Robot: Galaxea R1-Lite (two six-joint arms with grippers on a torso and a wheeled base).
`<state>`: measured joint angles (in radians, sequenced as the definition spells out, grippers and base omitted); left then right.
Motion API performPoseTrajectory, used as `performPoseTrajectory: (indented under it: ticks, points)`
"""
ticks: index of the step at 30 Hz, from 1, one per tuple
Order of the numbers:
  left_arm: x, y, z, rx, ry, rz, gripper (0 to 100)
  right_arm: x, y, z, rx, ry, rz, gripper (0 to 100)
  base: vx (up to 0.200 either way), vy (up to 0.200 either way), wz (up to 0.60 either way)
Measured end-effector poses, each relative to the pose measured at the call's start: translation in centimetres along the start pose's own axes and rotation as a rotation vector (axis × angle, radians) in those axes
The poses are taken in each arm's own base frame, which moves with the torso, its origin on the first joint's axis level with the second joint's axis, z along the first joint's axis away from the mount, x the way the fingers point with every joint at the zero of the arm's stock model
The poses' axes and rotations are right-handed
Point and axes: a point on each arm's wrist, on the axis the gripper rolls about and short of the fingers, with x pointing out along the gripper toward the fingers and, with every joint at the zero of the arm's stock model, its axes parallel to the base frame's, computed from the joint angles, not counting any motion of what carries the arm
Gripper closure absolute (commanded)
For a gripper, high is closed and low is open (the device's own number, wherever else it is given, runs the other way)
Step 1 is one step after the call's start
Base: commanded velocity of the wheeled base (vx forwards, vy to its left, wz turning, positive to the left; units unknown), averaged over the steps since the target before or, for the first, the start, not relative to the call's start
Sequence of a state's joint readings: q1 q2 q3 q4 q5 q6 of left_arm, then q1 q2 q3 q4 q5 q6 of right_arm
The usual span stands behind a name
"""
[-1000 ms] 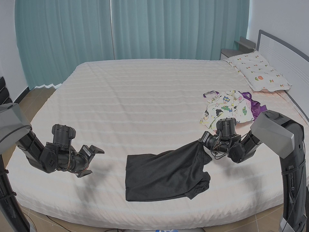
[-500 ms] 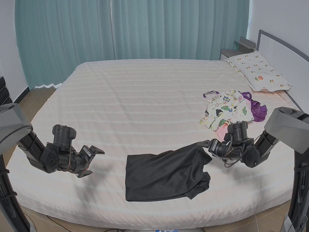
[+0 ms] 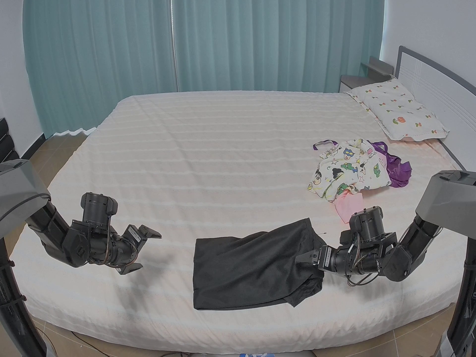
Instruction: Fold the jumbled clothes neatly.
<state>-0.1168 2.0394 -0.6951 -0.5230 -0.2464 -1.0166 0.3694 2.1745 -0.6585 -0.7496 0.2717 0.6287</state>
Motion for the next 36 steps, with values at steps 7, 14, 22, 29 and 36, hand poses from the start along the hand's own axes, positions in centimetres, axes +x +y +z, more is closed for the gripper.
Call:
performPoseTrajectory:
  ticks: [7, 14, 22, 29, 36]
  points:
    - [0.0, 0.0, 0.0, 0.000, 0.000, -0.001, 0, -1.0, -0.5, -0.7, 0.012, 0.015, -0.019, 100, 0.000, 0.000, 0.00]
    - [0.0, 0.0, -0.1, 0.001, 0.002, 0.001, 0, -2.9, -1.1, -1.6, 0.023, 0.021, -0.041, 100, 0.000, 0.000, 0.00]
    - [0.0, 0.0, -0.1, 0.000, 0.003, 0.001, 0, -3.7, -1.9, -2.8, 0.007, 0.054, -0.071, 100, 0.000, 0.000, 0.00]
    - [0.0, 0.0, -0.1, 0.001, 0.003, 0.001, 0, -3.2, -2.6, -3.3, -0.022, 0.066, -0.124, 100, 0.000, 0.000, 0.00]
    - [0.0, 0.0, -0.1, 0.000, 0.003, 0.001, 0, -2.9, -3.0, -3.9, -0.064, 0.077, -0.183, 0, 0.000, 0.000, 0.00]
